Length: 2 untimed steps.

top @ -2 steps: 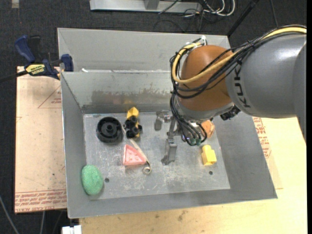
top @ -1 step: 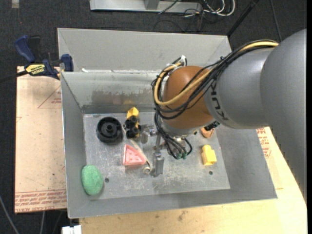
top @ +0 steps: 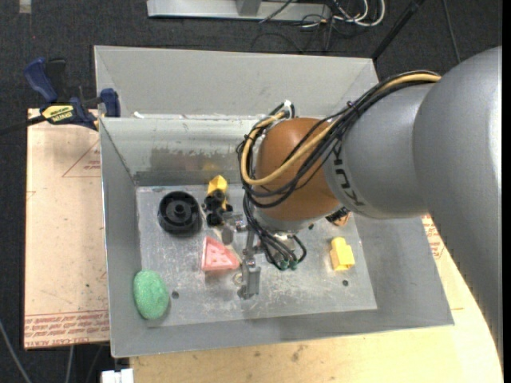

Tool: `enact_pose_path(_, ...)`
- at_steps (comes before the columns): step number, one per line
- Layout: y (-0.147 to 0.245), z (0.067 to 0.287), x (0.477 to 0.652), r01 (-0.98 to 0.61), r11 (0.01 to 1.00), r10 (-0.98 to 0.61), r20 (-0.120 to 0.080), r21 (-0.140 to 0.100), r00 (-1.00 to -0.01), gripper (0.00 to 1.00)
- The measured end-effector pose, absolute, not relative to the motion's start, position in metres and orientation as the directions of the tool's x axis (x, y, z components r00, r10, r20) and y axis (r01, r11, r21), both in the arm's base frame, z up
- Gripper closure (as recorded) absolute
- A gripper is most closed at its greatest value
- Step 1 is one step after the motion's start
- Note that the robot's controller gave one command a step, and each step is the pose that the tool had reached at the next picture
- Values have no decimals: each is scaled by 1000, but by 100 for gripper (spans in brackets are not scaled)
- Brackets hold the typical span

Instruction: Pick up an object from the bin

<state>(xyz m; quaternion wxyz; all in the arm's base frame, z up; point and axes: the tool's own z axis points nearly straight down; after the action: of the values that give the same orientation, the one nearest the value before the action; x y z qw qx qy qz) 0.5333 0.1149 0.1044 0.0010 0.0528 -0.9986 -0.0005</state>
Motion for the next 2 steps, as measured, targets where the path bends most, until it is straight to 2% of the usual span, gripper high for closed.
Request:
enact_pose_path(1, 127, 117, 529, -20, 1000, -20, -2, 2, -1000, 0)
enact_pose_path(2, 130, 84, 526, -105, 994, -105, -2, 1, -994, 0)
